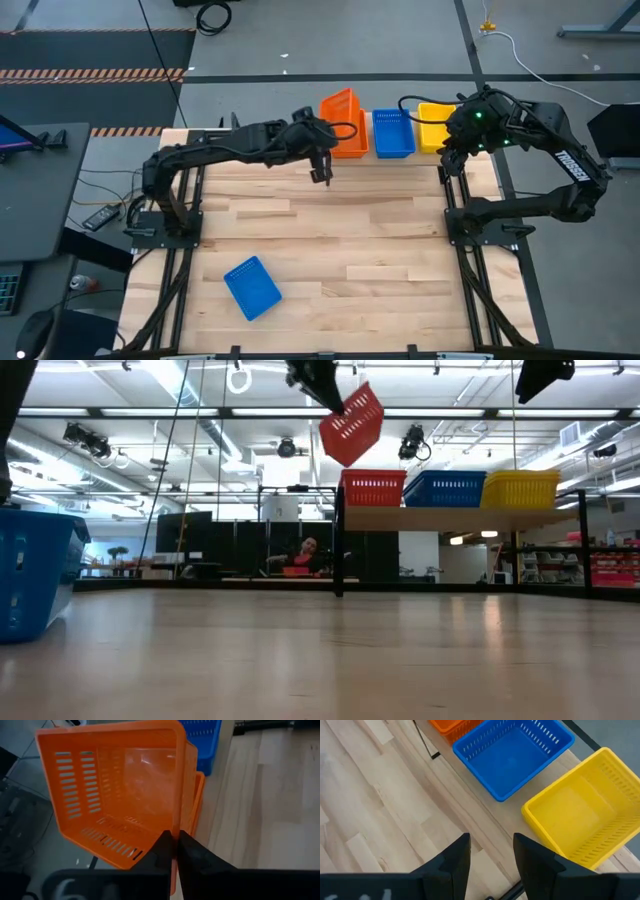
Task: Stack baskets on shelf by color
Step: Stack the orange basket on top of the orange basket on the shelf, then stack the blue basket on top of the blue basket on the shelf
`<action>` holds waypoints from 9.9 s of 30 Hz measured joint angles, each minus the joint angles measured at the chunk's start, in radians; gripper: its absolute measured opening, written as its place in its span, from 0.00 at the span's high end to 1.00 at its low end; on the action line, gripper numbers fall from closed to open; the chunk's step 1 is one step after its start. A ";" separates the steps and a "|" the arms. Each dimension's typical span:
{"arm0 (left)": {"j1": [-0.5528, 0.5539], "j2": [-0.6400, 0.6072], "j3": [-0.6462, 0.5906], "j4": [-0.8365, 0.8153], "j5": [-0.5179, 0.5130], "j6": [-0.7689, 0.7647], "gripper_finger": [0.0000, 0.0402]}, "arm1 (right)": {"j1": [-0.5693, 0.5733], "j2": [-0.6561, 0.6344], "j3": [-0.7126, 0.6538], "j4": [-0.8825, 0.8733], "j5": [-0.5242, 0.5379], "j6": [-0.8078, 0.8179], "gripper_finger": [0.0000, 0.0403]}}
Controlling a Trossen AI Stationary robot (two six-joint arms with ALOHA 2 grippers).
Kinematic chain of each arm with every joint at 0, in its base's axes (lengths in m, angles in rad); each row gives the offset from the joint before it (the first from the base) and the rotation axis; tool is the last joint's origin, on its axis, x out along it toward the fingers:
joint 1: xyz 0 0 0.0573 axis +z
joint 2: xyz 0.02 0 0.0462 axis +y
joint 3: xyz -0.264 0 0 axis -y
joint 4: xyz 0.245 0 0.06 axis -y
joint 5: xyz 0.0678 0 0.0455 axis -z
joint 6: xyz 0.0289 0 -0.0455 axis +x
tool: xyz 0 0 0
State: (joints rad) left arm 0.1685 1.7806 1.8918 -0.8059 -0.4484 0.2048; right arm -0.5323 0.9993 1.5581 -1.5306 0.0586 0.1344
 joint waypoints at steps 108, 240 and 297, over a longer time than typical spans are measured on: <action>-0.329 0.084 -0.048 -0.378 0.141 -0.949 0.98 | 0.000 -0.031 0.000 0.193 -0.220 -0.051 0.61; -0.064 0.003 0.264 -0.402 0.101 -0.087 0.56 | -0.504 0.717 0.534 -0.039 -0.304 -0.842 0.84; -0.021 0.003 0.264 -0.403 0.102 -0.120 0.57 | -0.381 0.718 0.433 0.070 -0.302 -0.706 0.59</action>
State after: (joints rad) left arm 0.1471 1.7840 2.1555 -1.2090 -0.3467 0.0848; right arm -0.9131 1.7176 1.9916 -1.4602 -0.2439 -0.5712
